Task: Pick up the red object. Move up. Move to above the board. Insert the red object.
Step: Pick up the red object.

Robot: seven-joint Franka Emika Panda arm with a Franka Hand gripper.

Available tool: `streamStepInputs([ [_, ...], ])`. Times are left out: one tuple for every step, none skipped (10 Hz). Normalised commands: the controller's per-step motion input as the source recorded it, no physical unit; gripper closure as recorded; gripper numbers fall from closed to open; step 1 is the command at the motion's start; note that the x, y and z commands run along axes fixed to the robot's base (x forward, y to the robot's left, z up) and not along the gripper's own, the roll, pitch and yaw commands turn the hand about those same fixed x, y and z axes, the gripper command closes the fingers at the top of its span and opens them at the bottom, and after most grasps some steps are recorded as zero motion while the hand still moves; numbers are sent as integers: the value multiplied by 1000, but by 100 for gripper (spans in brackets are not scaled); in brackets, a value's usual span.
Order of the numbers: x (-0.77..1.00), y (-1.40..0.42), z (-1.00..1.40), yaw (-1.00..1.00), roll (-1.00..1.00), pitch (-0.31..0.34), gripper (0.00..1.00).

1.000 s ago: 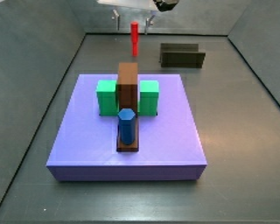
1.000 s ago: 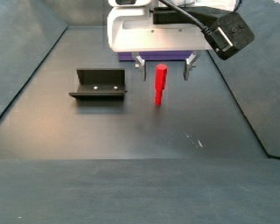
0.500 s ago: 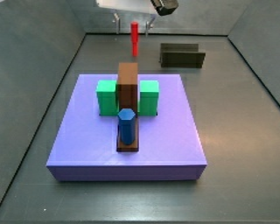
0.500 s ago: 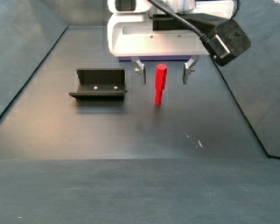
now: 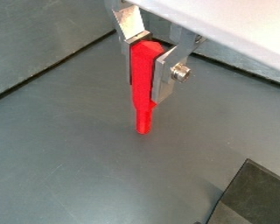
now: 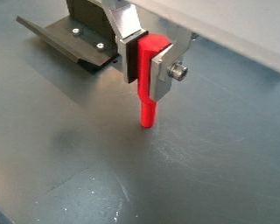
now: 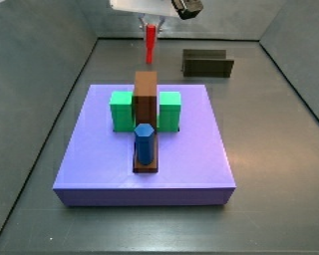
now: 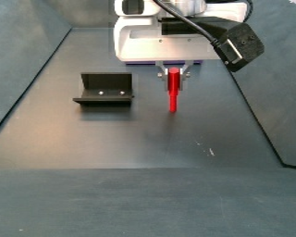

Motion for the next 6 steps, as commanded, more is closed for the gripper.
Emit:
streamStepInputs([
  [0, 0, 0, 0, 0, 0, 100],
  [0, 0, 0, 0, 0, 0, 100],
  [0, 0, 0, 0, 0, 0, 100],
  [0, 0, 0, 0, 0, 0, 100],
  [0, 0, 0, 0, 0, 0, 100],
  [0, 0, 0, 0, 0, 0, 100],
])
